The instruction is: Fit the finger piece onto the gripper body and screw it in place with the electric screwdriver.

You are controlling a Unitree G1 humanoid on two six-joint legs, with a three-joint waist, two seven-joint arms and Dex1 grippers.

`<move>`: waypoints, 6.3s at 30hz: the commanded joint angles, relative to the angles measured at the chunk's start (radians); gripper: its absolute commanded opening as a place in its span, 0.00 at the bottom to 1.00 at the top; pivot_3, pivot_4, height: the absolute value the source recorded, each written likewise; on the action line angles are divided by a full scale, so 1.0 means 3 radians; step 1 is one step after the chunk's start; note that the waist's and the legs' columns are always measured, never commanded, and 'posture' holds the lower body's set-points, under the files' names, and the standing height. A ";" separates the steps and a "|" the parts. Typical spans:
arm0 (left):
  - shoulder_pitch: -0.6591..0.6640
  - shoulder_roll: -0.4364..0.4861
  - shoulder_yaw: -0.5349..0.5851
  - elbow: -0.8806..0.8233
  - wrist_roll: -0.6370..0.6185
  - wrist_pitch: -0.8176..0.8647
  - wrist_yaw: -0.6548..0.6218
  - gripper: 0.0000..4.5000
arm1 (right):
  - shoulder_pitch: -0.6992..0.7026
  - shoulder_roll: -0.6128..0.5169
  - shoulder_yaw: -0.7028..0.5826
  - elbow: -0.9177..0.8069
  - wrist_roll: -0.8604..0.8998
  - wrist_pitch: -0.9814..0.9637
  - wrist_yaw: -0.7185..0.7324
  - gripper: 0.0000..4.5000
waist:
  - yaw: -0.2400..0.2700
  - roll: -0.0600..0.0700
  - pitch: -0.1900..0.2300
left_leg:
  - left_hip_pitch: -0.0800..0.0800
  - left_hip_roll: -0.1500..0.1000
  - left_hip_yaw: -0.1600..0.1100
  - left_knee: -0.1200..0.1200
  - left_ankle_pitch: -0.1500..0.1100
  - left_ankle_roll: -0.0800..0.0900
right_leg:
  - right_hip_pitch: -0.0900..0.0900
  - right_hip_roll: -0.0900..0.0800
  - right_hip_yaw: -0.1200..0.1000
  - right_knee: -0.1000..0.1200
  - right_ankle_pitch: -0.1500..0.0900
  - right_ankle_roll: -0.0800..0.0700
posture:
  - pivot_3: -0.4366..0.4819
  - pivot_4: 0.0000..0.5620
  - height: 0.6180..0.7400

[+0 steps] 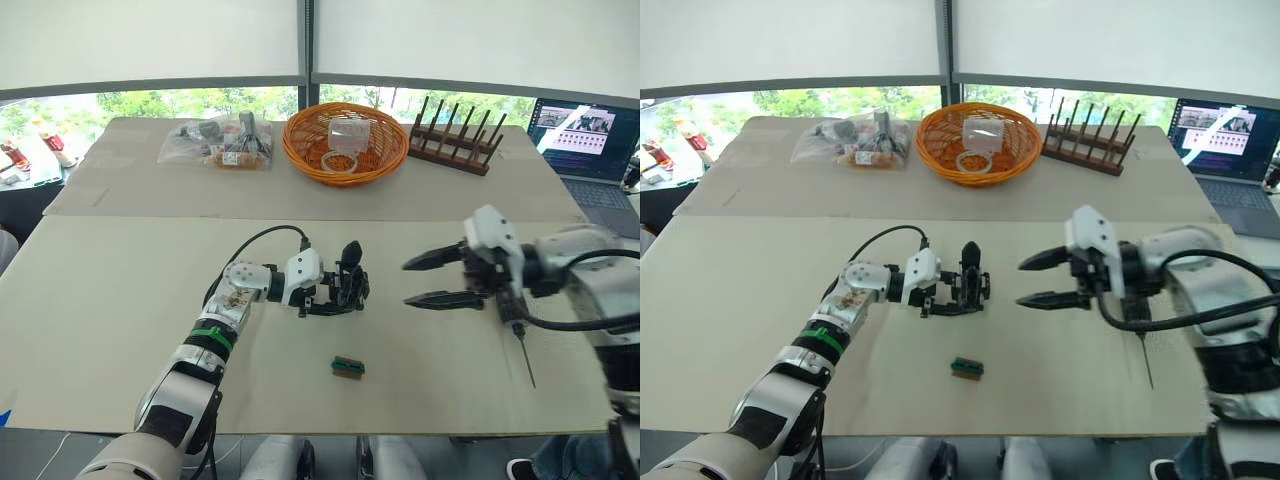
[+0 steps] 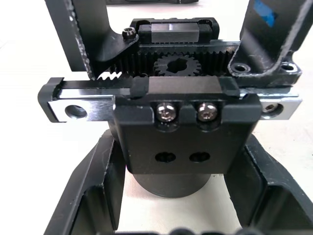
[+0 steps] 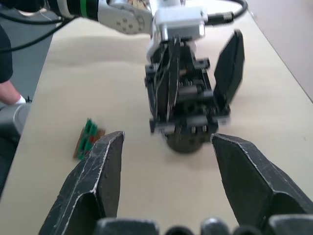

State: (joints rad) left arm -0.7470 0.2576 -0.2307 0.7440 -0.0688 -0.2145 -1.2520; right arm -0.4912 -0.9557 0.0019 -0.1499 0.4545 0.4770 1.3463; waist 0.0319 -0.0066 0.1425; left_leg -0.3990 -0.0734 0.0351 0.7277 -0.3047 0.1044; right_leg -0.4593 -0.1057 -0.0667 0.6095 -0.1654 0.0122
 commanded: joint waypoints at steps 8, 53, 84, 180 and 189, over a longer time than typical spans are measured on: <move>0.0269 0.0739 0.0246 -0.1058 -0.0409 0.0559 -0.0414 1.00 | 0.0294 -0.1175 -0.0274 0.0237 -0.0285 0.1420 -0.0543 1.00 | -0.0007 0.0001 0.0001 | -0.0004 0.0003 0.0001 -0.0003 -0.0013 -0.0021 | -0.0005 -0.0004 0.0003 -0.0001 0.0000 -0.0001 | 0.48 0.27 1.00; 0.0006 0.1719 0.0584 -0.3734 -0.2198 0.2809 -0.0433 1.00 | -0.0902 -0.0459 0.1375 0.1766 -0.2111 -0.0520 0.0720 0.99 | -0.0085 0.0050 0.0050 | 0.0035 0.0005 0.0003 -0.0027 0.0021 -0.0038 | 0.0022 0.0026 0.0008 0.0001 -0.0015 -0.0008 | 0.48 0.27 1.00; 0.0998 0.1960 0.0342 -0.3723 -0.1836 0.2329 -0.0737 1.00 | 0.0846 0.0755 -0.1658 -0.1570 0.1313 0.1377 -0.0935 0.42 | -0.0055 0.0035 0.0065 | 0.0084 0.0011 -0.0009 -0.0051 0.0001 -0.0074 | 0.0068 0.0022 0.0009 -0.0008 -0.0020 -0.0016 | 0.48 0.27 1.00; 0.1393 0.1051 -0.0326 -0.2425 -0.0535 0.0305 -0.0391 1.00 | 0.1415 0.1706 0.0260 -0.1747 0.0653 -0.0227 -0.1715 0.42 | -0.0059 0.0032 0.0066 | 0.0084 0.0007 -0.0002 -0.0051 0.0003 -0.0022 | 0.0059 0.0028 0.0016 -0.0003 -0.0022 -0.0014 | 0.48 0.27 1.00; 0.1380 0.1050 -0.0332 -0.2420 -0.0534 0.0306 -0.0371 1.00 | 0.1385 0.1693 0.0230 -0.1741 0.0651 -0.0225 -0.1697 0.42 | -0.0059 0.0032 0.0066 | 0.0084 0.0007 -0.0002 -0.0051 0.0003 -0.0022 | 0.0059 0.0028 0.0016 -0.0003 -0.0022 -0.0013 | 0.48 0.27 1.00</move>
State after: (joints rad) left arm -0.3191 0.5764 -0.3302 0.0370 -0.2316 -0.1257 -1.3655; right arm -0.0559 -0.4485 0.0868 -0.6381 0.6318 0.4601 0.8278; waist 0.0143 0.0029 0.1624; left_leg -0.3740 -0.0713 0.0343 0.7126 -0.3039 0.0977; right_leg -0.4416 -0.0974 -0.0619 0.6085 -0.1719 0.0081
